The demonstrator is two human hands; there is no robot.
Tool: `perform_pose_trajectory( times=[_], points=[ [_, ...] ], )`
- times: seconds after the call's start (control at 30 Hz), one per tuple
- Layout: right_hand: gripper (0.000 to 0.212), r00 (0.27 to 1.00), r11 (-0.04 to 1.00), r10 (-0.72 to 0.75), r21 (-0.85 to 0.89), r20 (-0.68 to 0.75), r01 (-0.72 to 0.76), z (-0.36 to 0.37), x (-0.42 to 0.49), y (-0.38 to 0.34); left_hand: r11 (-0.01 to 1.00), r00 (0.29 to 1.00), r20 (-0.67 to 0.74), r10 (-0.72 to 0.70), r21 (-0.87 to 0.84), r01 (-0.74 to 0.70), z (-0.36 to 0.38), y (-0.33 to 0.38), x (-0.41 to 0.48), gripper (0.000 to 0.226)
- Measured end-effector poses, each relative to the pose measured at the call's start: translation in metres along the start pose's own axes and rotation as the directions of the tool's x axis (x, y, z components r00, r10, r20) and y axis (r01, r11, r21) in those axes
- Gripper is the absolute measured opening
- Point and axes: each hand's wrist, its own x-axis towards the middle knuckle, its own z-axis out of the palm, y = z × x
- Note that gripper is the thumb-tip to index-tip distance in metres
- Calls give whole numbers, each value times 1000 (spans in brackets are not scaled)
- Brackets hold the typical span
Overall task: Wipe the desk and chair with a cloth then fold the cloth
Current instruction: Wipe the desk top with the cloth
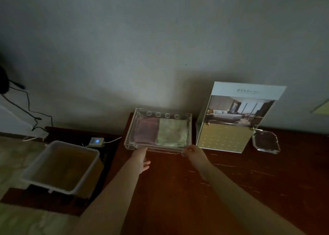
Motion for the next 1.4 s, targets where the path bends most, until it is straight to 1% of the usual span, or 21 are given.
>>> perform_pose_trajectory(
  times=[0.1, 0.23, 0.3, 0.4, 0.5, 0.6, 0.73, 0.8, 0.83, 0.9, 0.97, 1.03, 1.1, 1.13, 1.23, 1.3, 1.37, 1.4],
  points=[
    [26, 1000, 1000, -5, -26, -4, 5, 8, 15, 2, 994, 1000, -19, -8, -105, 6, 8, 2, 18, 47],
    [24, 1000, 1000, -11, 11, 3, 11, 19, 26, 7, 972, 1000, 13, -1, -236, 4, 8, 3, 40, 34],
    [23, 1000, 1000, -7, 30, -9, 7, 25, 27, 11, 966, 999, 47, 14, -260, -2, 6, 2, 44, 31],
    [23, 1000, 996, 14, 84, -16, -13, 32, 25, 18, 968, 996, 75, 47, -250, -27, 6, -2, 46, 35],
    [23, 999, 997, 12, 81, -31, -9, 38, 24, 19, 968, 998, 55, 32, -252, -17, 7, -7, 49, 38],
    [23, 998, 999, -25, 41, -52, 27, 43, 22, 15, 966, 1000, -1, 13, -257, -13, 4, -15, 55, 36],
    [23, 993, 995, -97, -35, -69, 95, 47, 19, 13, 970, 999, -39, 19, -242, -28, -3, -27, 58, 42],
    [23, 988, 986, -131, -114, -81, 121, 52, 18, 14, 971, 999, -51, 10, -238, -22, -6, -31, 56, 41],
    [23, 984, 974, -153, -183, -89, 135, 55, 17, 15, 972, 998, -59, -2, -235, -12, -7, -33, 56, 39],
    [24, 966, 912, -238, -366, -100, 186, 62, 17, 20, 973, 998, -62, -27, -232, 12, -11, -38, 54, 37],
    [25, 943, 827, -323, -509, -83, 238, 67, 17, 25, 975, 998, -53, -37, -222, 25, -16, -43, 51, 36],
    [27, 926, 723, -377, -634, -32, 273, 71, 18, 30, 978, 998, -49, -38, -209, 27, -20, -46, 46, 34],
    [30, 919, 601, -394, -749, 24, 278, 74, 17, 33, 981, 998, -50, -36, -190, 26, -24, -50, 42, 31],
    [30, 919, 552, -393, -789, 39, 270, 75, 17, 34, 983, 998, -50, -39, -180, 30, -26, -52, 39, 29],
    [35, 929, 447, -365, -862, 68, 239, 78, 15, 38, 988, 997, -54, -54, -151, 45, -30, -61, 31, 23],
    [38, 934, 369, -346, -903, 86, 219, 78, 15, 38, 988, 998, -46, -53, -146, 46, -33, -65, 28, 23],
    [40, 928, 292, -358, -931, 107, 220, 76, 17, 38, 985, 998, -24, -62, -165, 57, -36, -68, 26, 25],
    [39, 924, 275, -364, -934, 117, 226, 75, 18, 37, 984, 998, -8, -60, -168, 58, -38, -69, 25, 26]
  ],
)
